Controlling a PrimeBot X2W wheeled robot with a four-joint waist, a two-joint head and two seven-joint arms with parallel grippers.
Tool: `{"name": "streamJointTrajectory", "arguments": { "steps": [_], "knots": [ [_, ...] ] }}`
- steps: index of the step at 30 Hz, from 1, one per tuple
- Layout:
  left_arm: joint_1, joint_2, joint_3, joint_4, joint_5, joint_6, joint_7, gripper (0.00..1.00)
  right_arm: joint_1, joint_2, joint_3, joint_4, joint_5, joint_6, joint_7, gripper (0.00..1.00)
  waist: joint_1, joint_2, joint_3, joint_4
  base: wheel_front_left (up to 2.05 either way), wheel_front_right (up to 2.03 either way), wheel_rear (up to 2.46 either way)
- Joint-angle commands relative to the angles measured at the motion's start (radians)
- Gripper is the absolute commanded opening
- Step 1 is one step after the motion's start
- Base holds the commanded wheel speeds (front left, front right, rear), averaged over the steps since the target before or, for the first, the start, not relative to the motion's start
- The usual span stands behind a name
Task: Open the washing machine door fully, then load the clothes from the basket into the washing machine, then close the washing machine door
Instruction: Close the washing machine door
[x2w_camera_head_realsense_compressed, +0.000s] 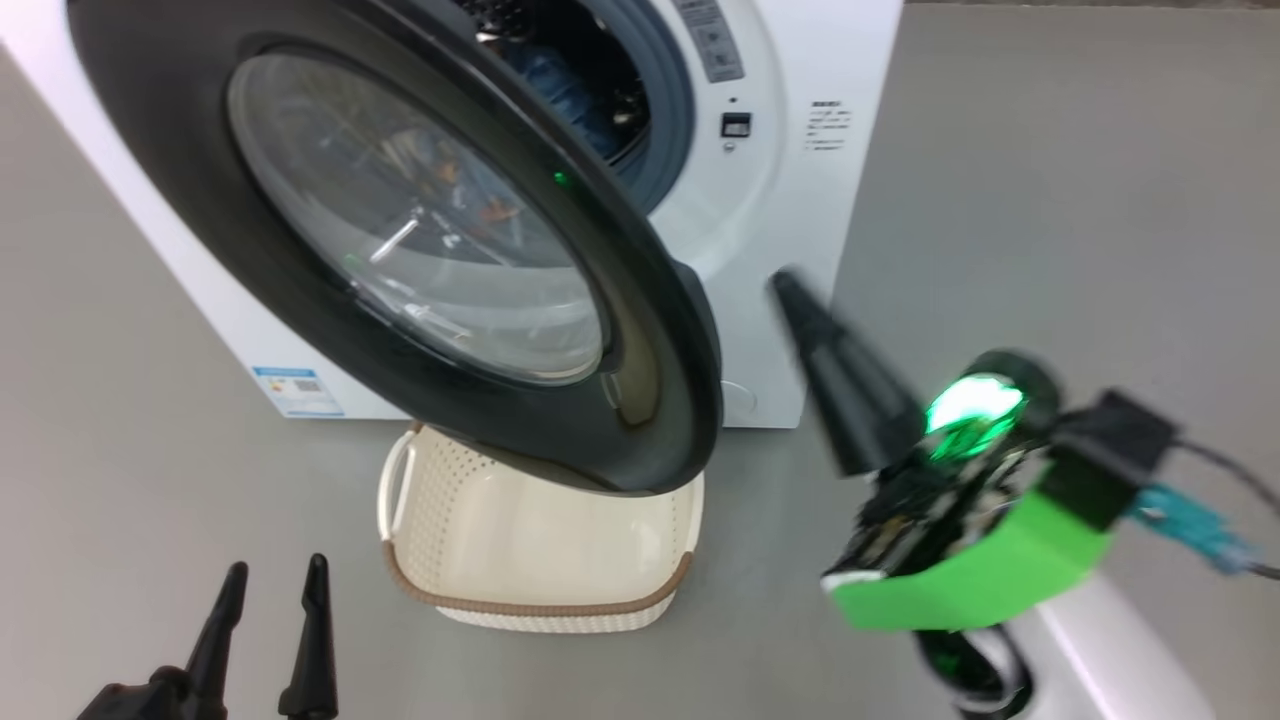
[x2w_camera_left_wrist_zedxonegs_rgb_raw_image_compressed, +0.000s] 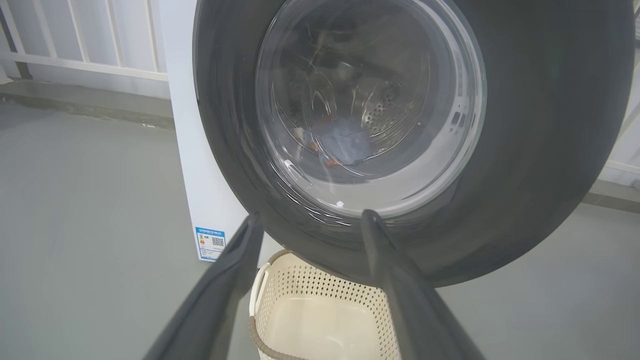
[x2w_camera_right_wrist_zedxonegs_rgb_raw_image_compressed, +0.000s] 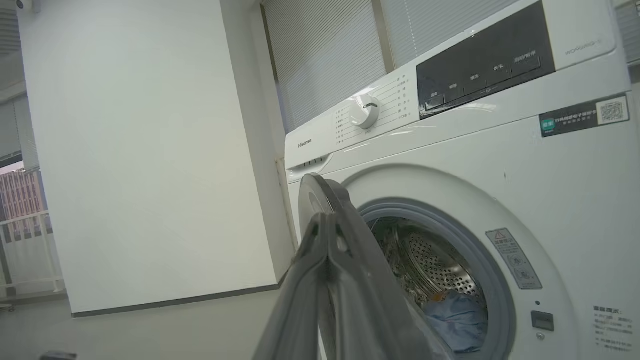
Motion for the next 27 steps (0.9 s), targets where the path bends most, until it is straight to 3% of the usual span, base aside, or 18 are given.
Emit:
{"name": "streamJointTrajectory", "arguments": {
  "steps": [1,14,27],
  "knots": [
    [-0.028,0.005,0.028,-0.026,0.008,-0.002,-0.006,1.0,-0.018,0.024,0.043,0.01,0.047,0.003,-0.005,0.0,0.0,-0.0001,0.011,0.02,0.0,0.0,0.0],
    [-0.066,-0.014,0.005,-0.016,-0.008,-0.002,-0.006,1.0,-0.03,0.002,0.245,0.294,0.135,0.003,-0.005,0.0,0.0,-0.0001,0.074,0.075,0.0,0.0,0.0],
    [-0.098,-0.026,-0.002,-0.001,-0.014,-0.002,-0.006,1.0,-0.09,0.003,0.22,0.47,0.151,0.003,-0.005,0.0,0.0,-0.0001,0.117,0.088,0.0,0.0,0.0]
  ]
}}
